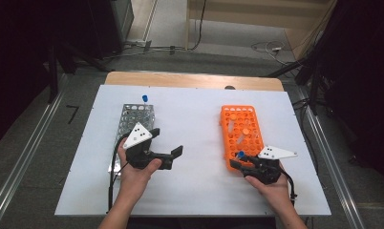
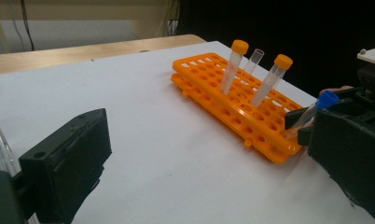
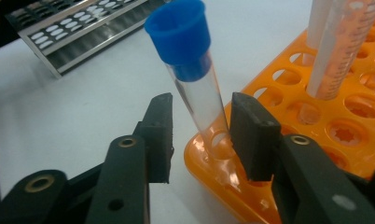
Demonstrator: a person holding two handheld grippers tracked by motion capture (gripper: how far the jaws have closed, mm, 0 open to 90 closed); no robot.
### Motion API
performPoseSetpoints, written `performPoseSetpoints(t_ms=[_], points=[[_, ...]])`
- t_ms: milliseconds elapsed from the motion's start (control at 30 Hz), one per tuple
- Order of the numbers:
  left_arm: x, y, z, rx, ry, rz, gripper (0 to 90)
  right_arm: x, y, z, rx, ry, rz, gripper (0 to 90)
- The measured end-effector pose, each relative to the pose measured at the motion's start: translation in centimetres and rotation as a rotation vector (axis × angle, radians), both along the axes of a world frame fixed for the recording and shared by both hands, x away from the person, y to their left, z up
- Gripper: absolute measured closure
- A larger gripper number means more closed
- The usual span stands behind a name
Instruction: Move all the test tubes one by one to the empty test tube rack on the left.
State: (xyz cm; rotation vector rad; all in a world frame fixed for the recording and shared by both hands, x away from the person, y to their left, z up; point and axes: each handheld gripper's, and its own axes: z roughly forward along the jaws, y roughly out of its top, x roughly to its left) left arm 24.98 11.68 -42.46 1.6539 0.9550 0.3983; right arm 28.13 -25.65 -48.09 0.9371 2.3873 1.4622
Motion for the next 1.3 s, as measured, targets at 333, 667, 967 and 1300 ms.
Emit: performPoseSetpoints(t_ms=[333,667,967,1300], points=[[0.0,0.2,-0.5,0.0,0.024,-0.022,0.0,-0.2,0.3,-0.4,-0.057,-0.048,-0.052,73.8],[-0.1,0.1,-0.5,-0.002,0.014,-0.025,0.0,-0.2,0.3,2.1,-0.05,-0.062,-0.08,74.9],[0.1,-0.2,-0.1,-0.014,0.006,-0.039,0.0,0.0,1.9,4.6,-0.038,-0.071,-0.027,74.9],[0.1,-1.6,0.2,0.004,-0.007,-0.08,0.6,1.2,5.0,5.1,-0.039,-0.043,0.047,74.9]])
